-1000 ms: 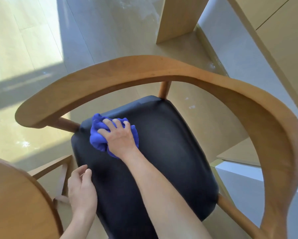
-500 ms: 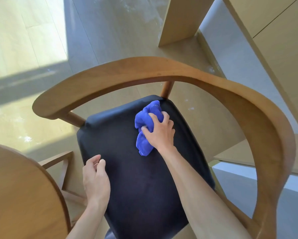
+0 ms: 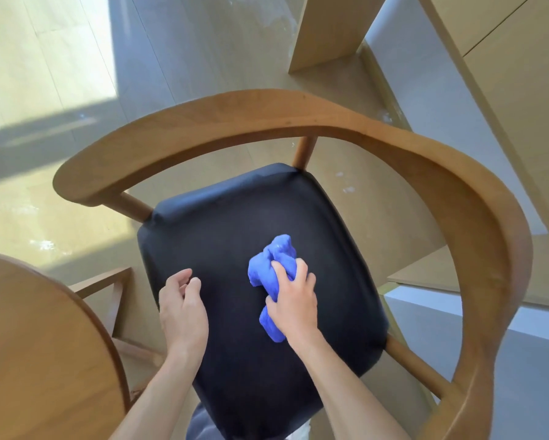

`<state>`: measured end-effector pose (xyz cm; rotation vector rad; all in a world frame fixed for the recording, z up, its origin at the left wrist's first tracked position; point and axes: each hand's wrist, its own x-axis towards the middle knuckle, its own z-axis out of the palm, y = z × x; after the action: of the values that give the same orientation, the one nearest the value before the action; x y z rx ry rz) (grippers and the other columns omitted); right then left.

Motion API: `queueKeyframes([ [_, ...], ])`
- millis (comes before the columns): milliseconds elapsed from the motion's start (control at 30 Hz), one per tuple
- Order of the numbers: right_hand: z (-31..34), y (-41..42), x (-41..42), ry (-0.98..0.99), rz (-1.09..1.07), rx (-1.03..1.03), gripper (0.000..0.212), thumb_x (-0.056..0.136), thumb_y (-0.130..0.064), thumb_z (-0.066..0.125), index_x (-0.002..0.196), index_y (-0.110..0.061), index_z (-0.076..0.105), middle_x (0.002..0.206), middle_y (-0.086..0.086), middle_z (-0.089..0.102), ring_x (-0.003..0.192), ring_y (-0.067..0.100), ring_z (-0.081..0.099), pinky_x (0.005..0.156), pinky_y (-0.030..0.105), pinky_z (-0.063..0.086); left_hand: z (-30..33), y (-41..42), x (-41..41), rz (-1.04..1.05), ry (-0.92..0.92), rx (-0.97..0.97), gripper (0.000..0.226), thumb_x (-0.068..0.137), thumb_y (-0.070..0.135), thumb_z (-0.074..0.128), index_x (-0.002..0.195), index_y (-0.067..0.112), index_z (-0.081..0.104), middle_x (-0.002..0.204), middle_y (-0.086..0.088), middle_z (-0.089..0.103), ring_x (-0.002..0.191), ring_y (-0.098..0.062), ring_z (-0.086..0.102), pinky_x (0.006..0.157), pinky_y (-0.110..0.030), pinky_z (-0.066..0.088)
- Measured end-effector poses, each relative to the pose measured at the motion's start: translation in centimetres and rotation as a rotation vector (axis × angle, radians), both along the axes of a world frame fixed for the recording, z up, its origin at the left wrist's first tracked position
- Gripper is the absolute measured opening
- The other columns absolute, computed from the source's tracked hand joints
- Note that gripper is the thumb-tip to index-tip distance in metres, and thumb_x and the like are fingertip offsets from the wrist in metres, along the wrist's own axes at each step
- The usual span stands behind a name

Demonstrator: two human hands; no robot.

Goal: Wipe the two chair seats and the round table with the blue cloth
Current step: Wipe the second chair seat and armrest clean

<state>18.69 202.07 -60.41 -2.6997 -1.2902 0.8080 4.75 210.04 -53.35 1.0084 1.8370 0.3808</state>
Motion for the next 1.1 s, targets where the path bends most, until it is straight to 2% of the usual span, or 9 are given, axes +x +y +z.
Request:
queueKeyframes([
  [200,1.1,-9.0,1.7,-0.055,-0.090,-0.093,0.056,0.072,-0.020,0.070,0.124,-0.029,0.051,0.130,0.005,0.036,0.094,0.030,0.047,0.068,0.038,0.053,0.8,-0.3,1.4,-0.035,-0.032,0.000,0.025,0.103,0.028,0.041,0.125,0.028,0.052,0.126,0.008,0.049,0.111,-0.011,0.045,0.096,-0.028,0.034],
  [333,1.3,-10.6,6.6,-0.083,-0.536,-0.146,0.048,0.084,-0.018,0.061,0.129,-0.025,0.046,0.134,0.013,0.034,0.113,0.038,0.043,0.086,0.043,0.046,0.6,-0.7,1.7,-0.042,-0.034,0.001,0.027,0.102,0.027,0.041,0.126,0.025,0.053,0.130,0.006,0.050,0.107,-0.008,0.044,0.095,-0.027,0.032],
  [500,0.4,-7.9,6.7,-0.038,-1.052,-0.090,0.046,0.088,-0.017,0.057,0.131,-0.024,0.042,0.137,0.016,0.030,0.118,0.043,0.038,0.092,0.049,0.041,0.3,-1.4,1.2,-0.053,-0.031,-0.010,0.026,0.103,0.025,0.041,0.127,0.024,0.053,0.130,0.005,0.050,0.109,-0.007,0.044,0.096,-0.026,0.033],
  [567,0.4,-6.3,5.3,-0.007,-1.193,-0.081,0.047,0.088,-0.016,0.057,0.132,-0.023,0.041,0.139,0.017,0.027,0.119,0.043,0.035,0.094,0.050,0.042,0.1,-1.3,0.2,-0.054,-0.020,-0.012,0.025,0.103,0.026,0.041,0.126,0.026,0.052,0.130,0.006,0.050,0.110,-0.008,0.044,0.099,-0.028,0.035],
  [633,0.4,-3.8,3.8,0.004,-1.211,-0.035,0.049,0.086,-0.016,0.058,0.132,-0.024,0.042,0.139,0.017,0.025,0.118,0.042,0.034,0.091,0.048,0.043,-0.3,-1.1,-1.0,-0.043,-0.013,-0.019,0.023,0.102,0.029,0.042,0.123,0.030,0.052,0.129,0.007,0.052,0.112,-0.010,0.046,0.103,-0.033,0.037],
  [733,0.2,0.8,1.0,-0.060,-0.972,0.039,0.050,0.082,-0.015,0.059,0.130,-0.026,0.046,0.140,0.013,0.026,0.112,0.039,0.035,0.085,0.046,0.046,-0.9,-0.5,-3.1,-0.025,0.008,-0.028,0.021,0.101,0.032,0.043,0.119,0.037,0.053,0.125,0.011,0.052,0.114,-0.014,0.049,0.105,-0.037,0.039],
  [900,0.0,7.1,-6.1,-0.027,-0.244,0.070,0.055,0.078,-0.016,0.066,0.129,-0.027,0.046,0.143,0.012,0.029,0.112,0.038,0.039,0.080,0.043,0.043,-1.0,0.3,-5.7,-0.033,0.069,-0.044,0.023,0.099,0.037,0.040,0.119,0.036,0.050,0.128,0.007,0.052,0.117,-0.017,0.049,0.106,-0.045,0.040],
  [1000,0.4,5.8,-10.6,0.032,0.051,0.096,0.059,0.055,-0.015,0.078,0.109,-0.026,0.056,0.130,0.013,0.046,0.094,0.035,0.050,0.062,0.036,0.044,-0.5,0.8,-6.1,-0.022,0.095,-0.037,0.033,0.099,0.033,0.040,0.127,0.022,0.053,0.131,0.000,0.053,0.119,-0.022,0.048,0.105,-0.042,0.039],
  [1100,0.6,2.9,-12.2,0.048,0.353,0.032,0.057,0.047,-0.013,0.077,0.099,-0.029,0.057,0.124,0.010,0.049,0.085,0.030,0.052,0.058,0.033,0.041,-0.2,1.2,-5.9,-0.031,0.105,-0.038,0.036,0.099,0.029,0.040,0.130,0.016,0.052,0.135,-0.004,0.052,0.121,-0.023,0.047,0.096,-0.030,0.033],
])
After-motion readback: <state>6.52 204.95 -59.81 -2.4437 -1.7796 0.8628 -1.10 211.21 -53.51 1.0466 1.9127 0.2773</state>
